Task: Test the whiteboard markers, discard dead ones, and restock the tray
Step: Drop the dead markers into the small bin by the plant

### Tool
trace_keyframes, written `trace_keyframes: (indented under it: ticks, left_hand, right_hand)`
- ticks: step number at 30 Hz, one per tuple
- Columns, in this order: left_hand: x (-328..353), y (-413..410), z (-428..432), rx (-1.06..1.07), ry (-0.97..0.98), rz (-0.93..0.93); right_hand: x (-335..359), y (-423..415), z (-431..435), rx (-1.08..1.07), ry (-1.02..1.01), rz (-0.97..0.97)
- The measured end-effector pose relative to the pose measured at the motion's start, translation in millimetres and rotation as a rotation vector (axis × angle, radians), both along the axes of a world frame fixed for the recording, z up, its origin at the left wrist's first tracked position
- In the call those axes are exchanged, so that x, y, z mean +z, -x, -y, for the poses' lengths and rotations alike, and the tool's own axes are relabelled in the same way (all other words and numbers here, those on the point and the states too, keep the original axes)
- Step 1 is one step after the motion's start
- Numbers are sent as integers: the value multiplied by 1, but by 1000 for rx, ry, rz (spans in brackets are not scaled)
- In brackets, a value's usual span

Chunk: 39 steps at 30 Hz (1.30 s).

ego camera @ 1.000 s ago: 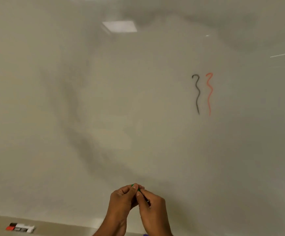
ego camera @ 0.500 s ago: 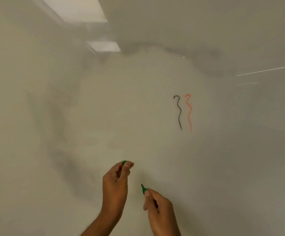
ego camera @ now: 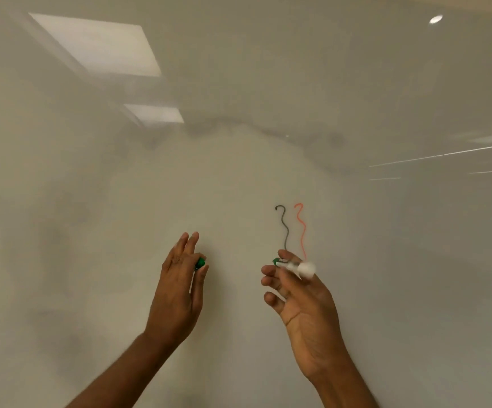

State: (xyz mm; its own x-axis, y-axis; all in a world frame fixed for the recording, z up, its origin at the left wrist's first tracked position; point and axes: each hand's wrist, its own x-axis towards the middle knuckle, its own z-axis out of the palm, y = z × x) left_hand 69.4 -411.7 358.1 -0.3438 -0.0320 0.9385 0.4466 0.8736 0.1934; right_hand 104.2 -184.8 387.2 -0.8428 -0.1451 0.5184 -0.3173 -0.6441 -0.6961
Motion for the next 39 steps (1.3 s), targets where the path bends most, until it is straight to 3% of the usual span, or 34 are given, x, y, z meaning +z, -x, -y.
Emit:
trace_keyframes:
  ticks: [7,13,19,24,31,35,39]
  left_hand:
    - [5,41,23,94,201,-22]
    - [0,56,28,98,226,-107]
    - [-2,63,30,114,244,-156]
    - [-2,65,31,120,249,-175]
    - [-3,63,30,119,250,-168]
    - [1,53,25,114,239,-123]
    - [5,28,12,39,82,-22]
  right_hand:
    - [29,31,15,-528,-158,-179]
    - [42,67,25,-723,-284,-319]
    - [44,97,36,-806,-351,-414]
    - [29,104,37,-838,-275,-379]
    - [-22,93,18,-900,-430,-349]
    - [-41,84,0,-827,-543,-247]
    - [-37,48,-11,-717,-424,-202]
